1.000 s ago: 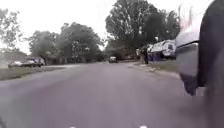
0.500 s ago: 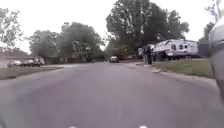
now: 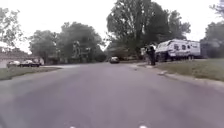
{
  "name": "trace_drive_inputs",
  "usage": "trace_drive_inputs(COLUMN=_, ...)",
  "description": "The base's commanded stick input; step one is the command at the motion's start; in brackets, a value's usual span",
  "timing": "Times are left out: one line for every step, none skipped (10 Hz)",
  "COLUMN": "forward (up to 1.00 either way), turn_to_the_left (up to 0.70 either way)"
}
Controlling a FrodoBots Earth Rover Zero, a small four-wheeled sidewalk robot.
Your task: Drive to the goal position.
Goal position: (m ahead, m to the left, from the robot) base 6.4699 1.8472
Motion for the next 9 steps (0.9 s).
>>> trace_drive_inputs(forward=1.00, turn_to_the_left=0.00)
trace_drive_inputs(forward=1.00, turn_to_the_left=0.00)
trace_drive_inputs(forward=1.00, turn_to_the_left=0.00)
trace_drive_inputs(forward=1.00, turn_to_the_left=0.00)
trace_drive_inputs(forward=1.00, turn_to_the_left=0.00)
trace_drive_inputs(forward=1.00, turn_to_the_left=0.00)
trace_drive_inputs(forward=1.00, turn_to_the_left=0.00)
trace_drive_inputs(forward=1.00, turn_to_the_left=0.00)
trace_drive_inputs(forward=1.00, turn_to_the_left=0.00)
